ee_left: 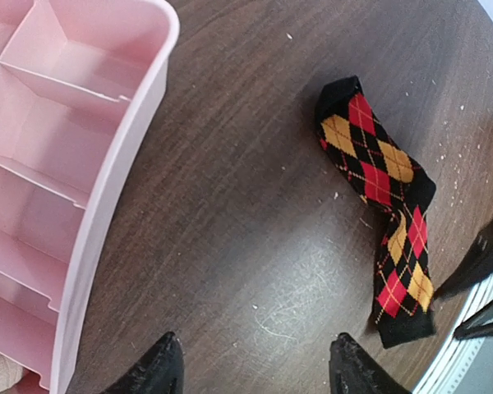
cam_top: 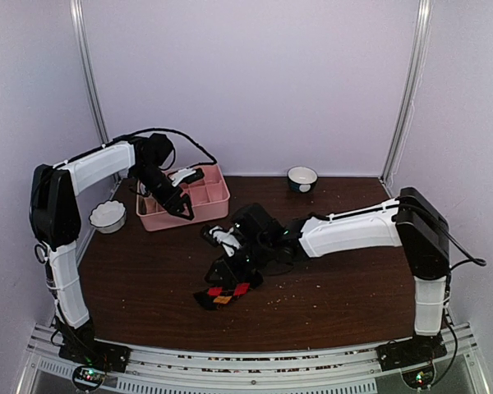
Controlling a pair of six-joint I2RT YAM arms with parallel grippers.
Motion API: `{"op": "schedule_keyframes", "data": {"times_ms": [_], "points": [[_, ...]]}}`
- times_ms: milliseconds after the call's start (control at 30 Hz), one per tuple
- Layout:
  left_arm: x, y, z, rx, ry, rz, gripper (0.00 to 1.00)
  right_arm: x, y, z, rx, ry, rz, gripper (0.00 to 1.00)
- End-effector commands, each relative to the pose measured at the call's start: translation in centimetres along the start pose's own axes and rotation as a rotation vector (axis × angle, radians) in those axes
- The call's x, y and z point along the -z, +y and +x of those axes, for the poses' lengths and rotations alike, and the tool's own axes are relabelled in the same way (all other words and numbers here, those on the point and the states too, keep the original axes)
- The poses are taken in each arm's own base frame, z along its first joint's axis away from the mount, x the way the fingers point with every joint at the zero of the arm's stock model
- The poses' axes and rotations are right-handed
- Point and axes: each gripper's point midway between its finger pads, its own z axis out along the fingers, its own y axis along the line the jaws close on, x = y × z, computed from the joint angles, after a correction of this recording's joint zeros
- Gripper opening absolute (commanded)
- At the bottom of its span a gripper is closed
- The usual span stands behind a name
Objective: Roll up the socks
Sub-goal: Flatten out the sock at the center of the board, then adjust the sock at the center of the board.
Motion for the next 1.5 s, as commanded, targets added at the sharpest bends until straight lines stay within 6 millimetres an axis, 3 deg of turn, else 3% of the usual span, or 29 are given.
{"op": "schedule_keyframes", "data": {"times_ms": [0, 167, 300, 500, 733, 900, 1033, 1167, 1300, 1467], "points": [[0.9, -1.7, 0.8, -0.067, -0.003, 0.066, 0.61, 6.6, -2.0, -6.2, -0.132, -0.239, -0.079, 0.46], [-0.6, -4.9, 3.4, -0.171, 0.044, 0.18, 0.59, 6.6, -7.5, -3.6, -0.243, -0.172, 0.084, 0.36], [-1.9, -6.9, 4.7, -0.25, 0.085, 0.212, 0.58, 5.1, -12.2, -0.4, -0.38, -0.068, 0.198, 0.15], [-2.5, -9.6, 5.8, -0.375, 0.104, 0.255, 0.57, 3.8, -14.2, 2.6, -0.415, 0.031, 0.256, 0.11], [-4.3, -12.3, 8.7, -0.551, 0.18, 0.259, 0.57, 2.4, -16.3, 5.6, -0.447, 0.143, 0.32, 0.07], [-5.4, -13.3, 10.2, -0.605, 0.221, 0.259, 0.56, 2.7, -18.7, 5.6, -0.435, 0.194, 0.436, 0.03], [-6.2, -13.8, 10.8, -0.634, 0.236, 0.257, 0.55, 4.0, -20.0, 4.0, -0.382, 0.199, 0.516, 0.05], [-6.8, -15.2, 10.7, -0.67, 0.21, 0.285, 0.55, 4.5, -20.2, 2.1, -0.332, 0.197, 0.531, 0.12], [-7.1, -16.2, 10.4, -0.687, 0.194, 0.314, 0.56, 4.6, -20.4, 2.1, -0.32, 0.23, 0.549, 0.15], [-6.7, -15.2, 9.3, -0.692, 0.159, 0.225, 0.63, 6.9, -19.4, -0.1, -0.237, 0.145, 0.599, 0.25]]}}
